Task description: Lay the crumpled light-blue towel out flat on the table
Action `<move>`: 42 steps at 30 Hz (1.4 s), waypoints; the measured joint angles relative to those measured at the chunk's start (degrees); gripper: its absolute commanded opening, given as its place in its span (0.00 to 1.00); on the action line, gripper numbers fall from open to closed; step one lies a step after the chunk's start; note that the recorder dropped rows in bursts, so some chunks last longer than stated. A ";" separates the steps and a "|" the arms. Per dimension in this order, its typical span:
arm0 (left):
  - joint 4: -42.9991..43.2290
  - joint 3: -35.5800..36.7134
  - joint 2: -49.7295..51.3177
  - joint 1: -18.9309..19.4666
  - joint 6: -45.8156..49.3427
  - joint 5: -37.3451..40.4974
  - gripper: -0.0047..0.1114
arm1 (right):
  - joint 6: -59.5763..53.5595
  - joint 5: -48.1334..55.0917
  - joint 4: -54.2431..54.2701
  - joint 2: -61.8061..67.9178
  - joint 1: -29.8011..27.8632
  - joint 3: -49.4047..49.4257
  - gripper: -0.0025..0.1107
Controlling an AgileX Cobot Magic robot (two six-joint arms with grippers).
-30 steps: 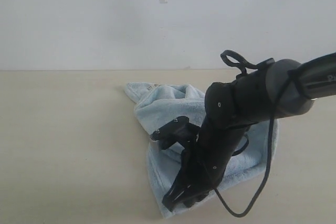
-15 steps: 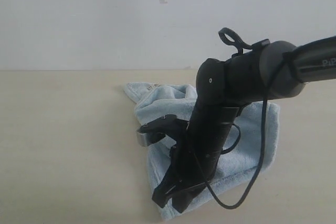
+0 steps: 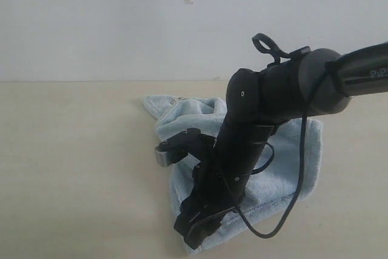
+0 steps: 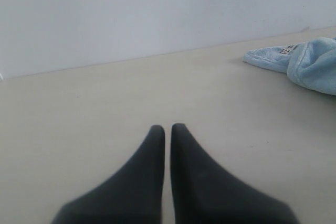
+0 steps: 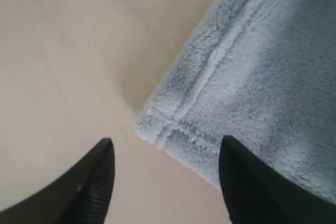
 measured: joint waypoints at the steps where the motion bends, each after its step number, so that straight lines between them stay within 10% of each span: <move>1: 0.00 0.00 0.00 0.00 0.00 0.00 0.08 | 0.00 -0.50 0.00 0.31 0.00 0.00 0.52; 17: 0.00 0.00 0.00 0.00 0.00 0.00 0.08 | 10.41 -6.70 -17.82 3.53 5.36 -0.71 0.51; 24: 0.00 0.00 0.00 0.00 0.00 0.00 0.08 | 15.56 -6.25 -22.10 3.67 8.06 -0.96 0.02; 36: 0.00 0.00 0.00 0.00 0.00 0.00 0.08 | 21.61 -0.82 -25.46 -4.60 8.13 -3.38 0.03; 42: 0.00 0.00 0.00 0.00 0.00 0.00 0.08 | 33.01 3.87 -44.50 -21.99 8.13 -3.87 0.03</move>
